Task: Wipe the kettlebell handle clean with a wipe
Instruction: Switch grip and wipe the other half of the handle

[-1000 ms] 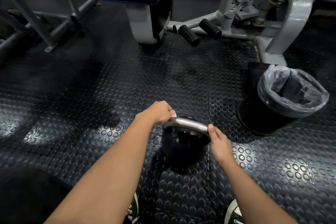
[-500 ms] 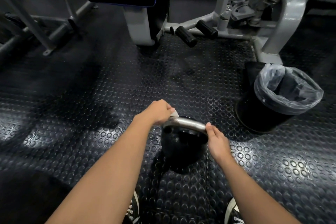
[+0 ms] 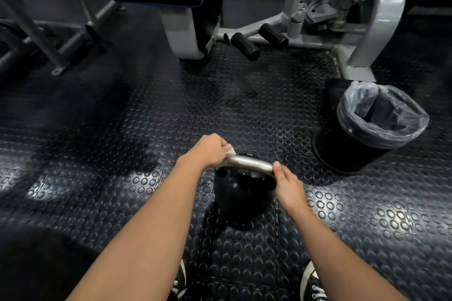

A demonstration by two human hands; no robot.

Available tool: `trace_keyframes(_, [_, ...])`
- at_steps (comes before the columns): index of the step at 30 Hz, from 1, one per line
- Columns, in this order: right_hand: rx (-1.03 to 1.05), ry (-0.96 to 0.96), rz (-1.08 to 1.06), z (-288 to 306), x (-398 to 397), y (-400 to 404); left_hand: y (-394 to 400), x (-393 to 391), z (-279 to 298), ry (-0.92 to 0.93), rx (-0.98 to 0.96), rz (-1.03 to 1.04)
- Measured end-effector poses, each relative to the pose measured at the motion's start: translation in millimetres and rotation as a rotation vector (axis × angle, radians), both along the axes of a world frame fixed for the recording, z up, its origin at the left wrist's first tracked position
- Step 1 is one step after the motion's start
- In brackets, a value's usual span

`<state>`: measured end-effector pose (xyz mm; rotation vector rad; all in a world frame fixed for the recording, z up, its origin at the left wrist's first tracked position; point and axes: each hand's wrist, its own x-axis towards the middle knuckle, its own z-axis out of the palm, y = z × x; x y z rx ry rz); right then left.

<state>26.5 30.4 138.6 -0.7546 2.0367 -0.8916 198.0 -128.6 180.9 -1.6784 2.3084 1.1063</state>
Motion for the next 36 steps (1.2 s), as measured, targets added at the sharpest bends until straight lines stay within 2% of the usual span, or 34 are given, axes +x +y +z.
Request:
trace_keyframes(7, [-0.01, -0.002, 0.015, -1, 0, 1, -4, 1, -5, -0.062, 0.019, -0.025])
trace_keyframes(21, [-0.019, 0.003, 0.004, 1, 0, 0, 1, -8, -8, -0.01, 0.017, 0.006])
trace_keyframes(26, [-0.015, -0.015, -0.005, 2, 0, 0, -6, -4, -4, -0.099, 0.078, -0.023])
trace_keyframes(36, [-0.03, -0.018, 0.003, 9, 3, 3, -9, -4, -5, -0.097, 0.087, -0.03])
